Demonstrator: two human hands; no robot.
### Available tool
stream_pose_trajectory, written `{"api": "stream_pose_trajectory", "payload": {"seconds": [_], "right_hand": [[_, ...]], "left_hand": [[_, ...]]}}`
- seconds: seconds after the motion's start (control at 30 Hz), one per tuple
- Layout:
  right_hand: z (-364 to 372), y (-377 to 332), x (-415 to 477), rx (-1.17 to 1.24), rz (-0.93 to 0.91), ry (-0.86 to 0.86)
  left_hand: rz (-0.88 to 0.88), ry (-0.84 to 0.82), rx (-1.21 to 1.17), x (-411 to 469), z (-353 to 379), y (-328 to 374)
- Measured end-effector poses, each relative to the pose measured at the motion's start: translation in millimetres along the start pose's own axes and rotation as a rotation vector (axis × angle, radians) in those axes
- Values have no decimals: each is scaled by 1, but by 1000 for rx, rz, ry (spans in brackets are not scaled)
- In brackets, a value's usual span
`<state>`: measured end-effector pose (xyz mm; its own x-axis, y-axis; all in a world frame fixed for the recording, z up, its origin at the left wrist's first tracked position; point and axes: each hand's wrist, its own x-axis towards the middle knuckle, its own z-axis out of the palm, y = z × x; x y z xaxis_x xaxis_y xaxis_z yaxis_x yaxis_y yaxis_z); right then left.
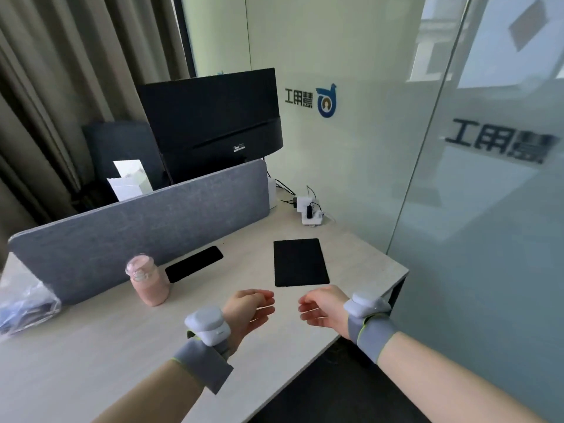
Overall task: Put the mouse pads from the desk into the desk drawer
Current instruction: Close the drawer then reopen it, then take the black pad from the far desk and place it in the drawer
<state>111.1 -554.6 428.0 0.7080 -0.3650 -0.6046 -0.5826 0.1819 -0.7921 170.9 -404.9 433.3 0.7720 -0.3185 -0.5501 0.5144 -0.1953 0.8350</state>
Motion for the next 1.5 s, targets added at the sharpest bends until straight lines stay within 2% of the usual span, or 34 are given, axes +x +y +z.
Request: {"api": "stream_pose_trajectory", "payload": {"seconds": [0.13,0.2,0.4,0.53,0.7,0.93,1.1,1.23,1.5], "right_hand": [[-45,-22,98,-7,63,32],[-52,-26,120,-4,88,36],[-81,-3,249,-77,220,82],[-83,23,317,-197,246,131],[-76,34,359,-347,268,231],[-71,26,352,-431,265,276],[-71,38,352,-391,291,200],[-67,50,335,-399,323,163],[-17,23,243,-299,107,101]], "left_hand": [[-64,93,24,97,43,10],[-93,131,53,123,48,6],[-246,263,91,244,72,-29],[-263,324,129,295,69,-38],[-269,368,193,332,63,-46],[-265,329,190,344,70,-53],[-233,326,167,335,65,-67],[-217,319,267,311,50,-76],[-138,379,242,212,-10,-50]]}}
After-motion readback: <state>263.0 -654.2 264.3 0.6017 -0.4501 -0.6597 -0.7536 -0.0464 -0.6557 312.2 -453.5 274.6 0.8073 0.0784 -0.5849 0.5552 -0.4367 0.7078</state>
